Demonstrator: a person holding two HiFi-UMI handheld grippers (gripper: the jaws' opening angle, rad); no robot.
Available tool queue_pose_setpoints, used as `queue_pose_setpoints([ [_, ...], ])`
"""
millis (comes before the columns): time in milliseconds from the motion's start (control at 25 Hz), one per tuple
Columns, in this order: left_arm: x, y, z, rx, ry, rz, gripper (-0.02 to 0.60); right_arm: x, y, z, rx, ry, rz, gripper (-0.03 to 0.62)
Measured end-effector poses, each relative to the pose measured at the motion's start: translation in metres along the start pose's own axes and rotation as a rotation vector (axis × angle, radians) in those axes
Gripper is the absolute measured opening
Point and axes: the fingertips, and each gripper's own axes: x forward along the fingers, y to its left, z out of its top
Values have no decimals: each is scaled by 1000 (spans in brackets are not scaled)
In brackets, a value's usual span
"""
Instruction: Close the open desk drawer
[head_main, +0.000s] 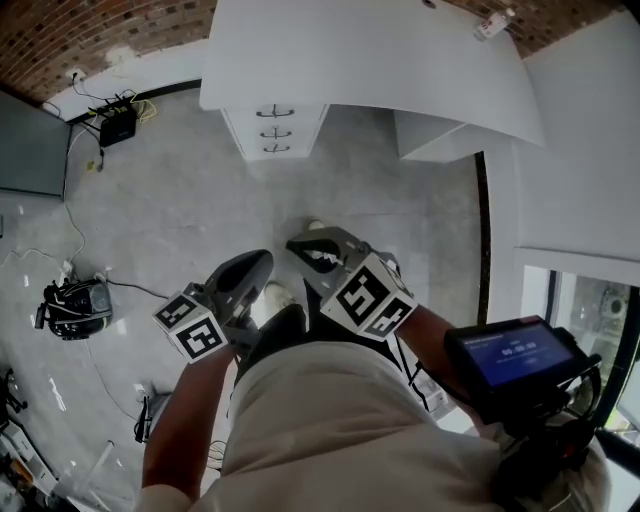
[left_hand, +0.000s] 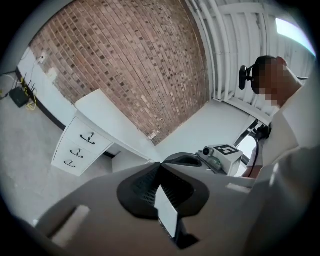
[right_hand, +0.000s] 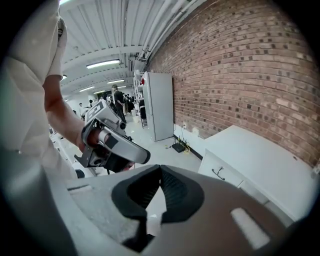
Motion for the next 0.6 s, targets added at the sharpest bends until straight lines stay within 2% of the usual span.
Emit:
queue_pose_setpoints([
  [360,-3,-74,15,186,86,-21,3,-45,16,26,-43,-27,-13,3],
  [600,0,-98,0,252,123,-29,3,-59,22,23,-78,-51,-21,3],
])
